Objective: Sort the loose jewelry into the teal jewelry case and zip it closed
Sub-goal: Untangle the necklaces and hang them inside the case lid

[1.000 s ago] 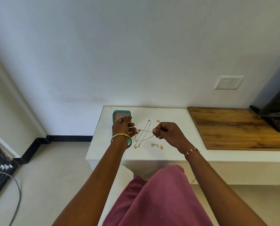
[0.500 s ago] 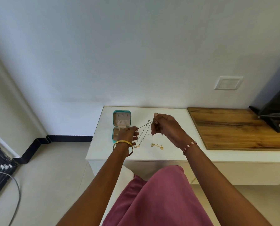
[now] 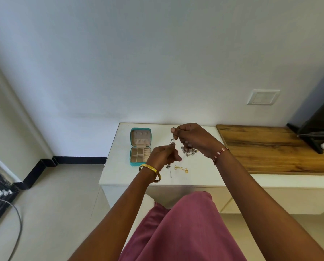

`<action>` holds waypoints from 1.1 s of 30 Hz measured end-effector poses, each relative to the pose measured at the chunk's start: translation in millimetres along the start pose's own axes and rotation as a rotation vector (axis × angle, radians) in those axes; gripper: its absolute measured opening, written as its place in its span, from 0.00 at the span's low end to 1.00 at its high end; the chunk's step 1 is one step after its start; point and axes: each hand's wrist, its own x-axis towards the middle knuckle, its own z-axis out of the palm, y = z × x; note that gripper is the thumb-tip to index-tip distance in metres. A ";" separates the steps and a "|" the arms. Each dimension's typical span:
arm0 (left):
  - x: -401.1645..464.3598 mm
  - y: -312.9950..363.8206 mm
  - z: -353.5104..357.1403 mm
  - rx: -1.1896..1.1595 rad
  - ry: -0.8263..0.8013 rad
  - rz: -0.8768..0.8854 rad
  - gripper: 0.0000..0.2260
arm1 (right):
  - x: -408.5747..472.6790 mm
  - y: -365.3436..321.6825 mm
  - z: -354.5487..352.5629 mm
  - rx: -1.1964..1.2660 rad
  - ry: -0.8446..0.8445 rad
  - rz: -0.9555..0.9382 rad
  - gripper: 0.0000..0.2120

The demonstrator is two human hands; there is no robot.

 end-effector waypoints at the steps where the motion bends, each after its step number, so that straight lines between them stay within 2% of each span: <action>1: 0.6 -1.2 -1.4 -0.043 0.018 -0.002 0.18 | 0.0 1.1 -3.7 0.039 0.004 0.013 0.16; 5: 1.4 0.4 -12.2 -0.212 0.131 -0.005 0.14 | 0.6 11.8 -21.7 0.283 0.046 0.119 0.19; 9: 7.0 -5.4 -36.1 -0.398 0.255 -0.089 0.04 | 2.4 29.8 -38.4 0.512 0.123 0.201 0.22; 13: 10.5 -12.9 -50.2 -0.553 0.277 -0.152 0.16 | 3.8 43.6 -38.8 0.704 0.117 0.207 0.21; 16: 9.0 -15.5 -50.0 -0.644 0.248 -0.163 0.17 | 6.0 49.4 -32.0 0.937 0.158 0.163 0.20; 19: 5.7 -19.8 -46.6 -0.597 0.224 -0.173 0.14 | 7.1 51.7 -29.3 1.072 0.205 0.128 0.18; 22: 1.1 -19.4 -40.4 -0.484 0.195 -0.176 0.02 | 7.7 53.7 -28.2 1.087 0.204 0.084 0.12; 24: -0.3 -20.2 -38.7 -0.435 0.181 -0.163 0.05 | 9.0 54.7 -28.9 1.068 0.214 0.037 0.08; 33: 2.9 -32.1 -39.8 -0.232 0.139 -0.123 0.09 | 9.9 58.0 -27.1 0.754 0.155 0.001 0.24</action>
